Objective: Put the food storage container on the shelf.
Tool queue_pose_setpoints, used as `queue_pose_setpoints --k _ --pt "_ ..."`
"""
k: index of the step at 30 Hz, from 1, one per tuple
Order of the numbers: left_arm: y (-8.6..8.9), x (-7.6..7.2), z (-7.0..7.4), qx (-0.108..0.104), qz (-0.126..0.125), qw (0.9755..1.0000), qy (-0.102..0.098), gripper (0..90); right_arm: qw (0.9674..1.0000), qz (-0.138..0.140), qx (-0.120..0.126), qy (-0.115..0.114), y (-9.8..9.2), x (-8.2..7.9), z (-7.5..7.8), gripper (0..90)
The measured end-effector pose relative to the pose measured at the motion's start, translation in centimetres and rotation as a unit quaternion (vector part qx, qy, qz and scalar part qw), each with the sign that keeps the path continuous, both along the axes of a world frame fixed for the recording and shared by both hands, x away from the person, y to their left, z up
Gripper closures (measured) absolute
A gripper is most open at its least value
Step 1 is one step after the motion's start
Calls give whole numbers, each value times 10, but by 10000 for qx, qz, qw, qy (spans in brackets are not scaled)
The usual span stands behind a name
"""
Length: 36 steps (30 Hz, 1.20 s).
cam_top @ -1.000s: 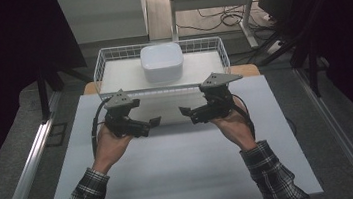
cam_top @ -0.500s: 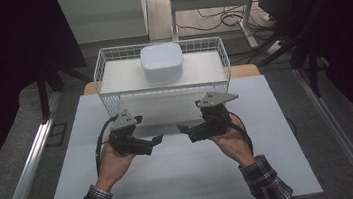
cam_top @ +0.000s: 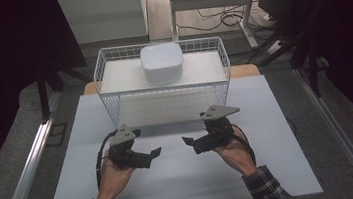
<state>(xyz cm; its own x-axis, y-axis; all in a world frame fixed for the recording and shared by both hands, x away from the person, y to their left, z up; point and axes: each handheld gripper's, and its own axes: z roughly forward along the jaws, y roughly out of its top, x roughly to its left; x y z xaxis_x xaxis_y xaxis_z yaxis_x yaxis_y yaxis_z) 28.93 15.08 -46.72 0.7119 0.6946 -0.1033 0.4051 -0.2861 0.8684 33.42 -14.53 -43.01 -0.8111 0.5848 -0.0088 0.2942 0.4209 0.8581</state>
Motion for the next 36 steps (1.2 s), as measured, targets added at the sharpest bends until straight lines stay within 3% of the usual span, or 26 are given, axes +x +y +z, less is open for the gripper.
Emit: queue_pose_setpoints --k 14,27,36 --pt "16 -21 -16 40 167 9999 18 23 9999 -101 15 -3 -17 -12 -12 0" --pt "27 -38 -31 159 290 9994 62 22 9996 -206 -171 -41 -28 -25 -25 0" --pt "34 -49 -39 167 314 9992 164 22 9993 -305 -222 84 -40 -36 -37 0"
